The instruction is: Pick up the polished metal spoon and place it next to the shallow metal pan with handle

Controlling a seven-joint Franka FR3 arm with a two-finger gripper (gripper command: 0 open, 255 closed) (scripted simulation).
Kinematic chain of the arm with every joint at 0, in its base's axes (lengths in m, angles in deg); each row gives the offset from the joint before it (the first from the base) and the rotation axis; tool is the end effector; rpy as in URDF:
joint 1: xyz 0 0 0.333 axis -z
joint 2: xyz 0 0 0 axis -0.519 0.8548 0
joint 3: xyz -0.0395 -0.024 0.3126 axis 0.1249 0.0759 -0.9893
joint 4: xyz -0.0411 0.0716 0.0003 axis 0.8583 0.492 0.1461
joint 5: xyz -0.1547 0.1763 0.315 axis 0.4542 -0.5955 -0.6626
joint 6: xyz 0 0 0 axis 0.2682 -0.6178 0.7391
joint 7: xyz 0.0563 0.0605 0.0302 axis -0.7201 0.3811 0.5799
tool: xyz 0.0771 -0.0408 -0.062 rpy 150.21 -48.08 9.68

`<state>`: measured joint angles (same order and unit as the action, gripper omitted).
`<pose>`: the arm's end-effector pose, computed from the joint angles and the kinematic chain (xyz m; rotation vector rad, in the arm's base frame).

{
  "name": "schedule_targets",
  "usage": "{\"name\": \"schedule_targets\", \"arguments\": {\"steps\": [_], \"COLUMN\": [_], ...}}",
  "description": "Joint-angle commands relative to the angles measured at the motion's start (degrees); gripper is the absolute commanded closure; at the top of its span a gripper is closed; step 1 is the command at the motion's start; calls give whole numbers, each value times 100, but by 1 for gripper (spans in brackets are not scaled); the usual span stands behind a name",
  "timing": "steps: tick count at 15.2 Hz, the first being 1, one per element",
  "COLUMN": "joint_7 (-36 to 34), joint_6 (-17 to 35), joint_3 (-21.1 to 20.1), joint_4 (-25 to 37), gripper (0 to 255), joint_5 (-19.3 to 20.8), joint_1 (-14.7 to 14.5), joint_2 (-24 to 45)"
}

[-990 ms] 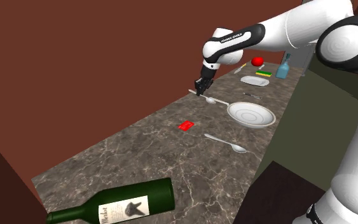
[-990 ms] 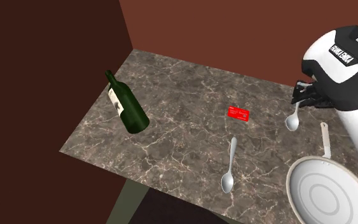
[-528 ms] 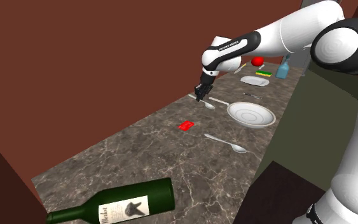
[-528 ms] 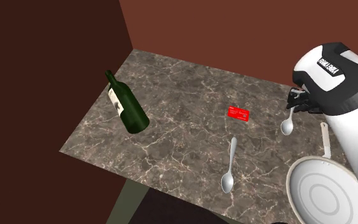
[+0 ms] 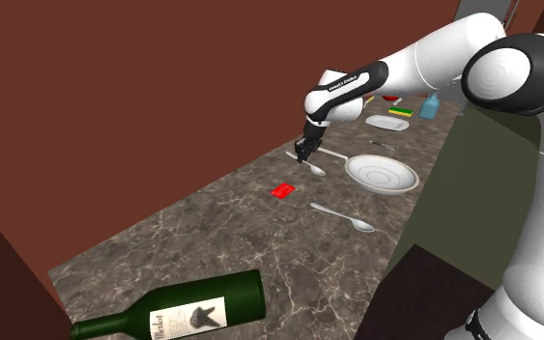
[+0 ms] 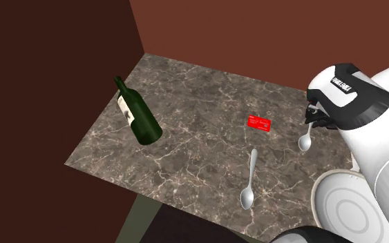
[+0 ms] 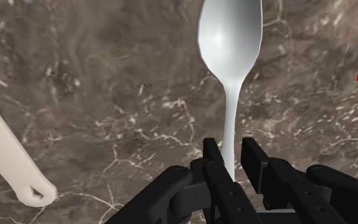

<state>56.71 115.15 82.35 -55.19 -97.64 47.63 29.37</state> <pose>0.6497 -0.1201 0.3636 -3.0028 0.0350 -0.3407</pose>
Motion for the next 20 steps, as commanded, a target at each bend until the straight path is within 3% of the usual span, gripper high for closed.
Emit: {"name": "schedule_targets", "arguments": {"steps": [1, 10, 11, 16, 20], "joint_7": [34, 47, 47, 47, 52], "joint_6": [144, 212, 212, 212, -313], "joint_3": [-3, -5, -5, -5, 15], "joint_4": [-70, -96, -96, -96, -67], "gripper": [255, 255, 0, 0, 0], "joint_5": [-15, -20, -20, -20, -29], "joint_1": [5, 5, 5, 5, 80], "joint_2": [75, 118, 118, 118, -371]}}
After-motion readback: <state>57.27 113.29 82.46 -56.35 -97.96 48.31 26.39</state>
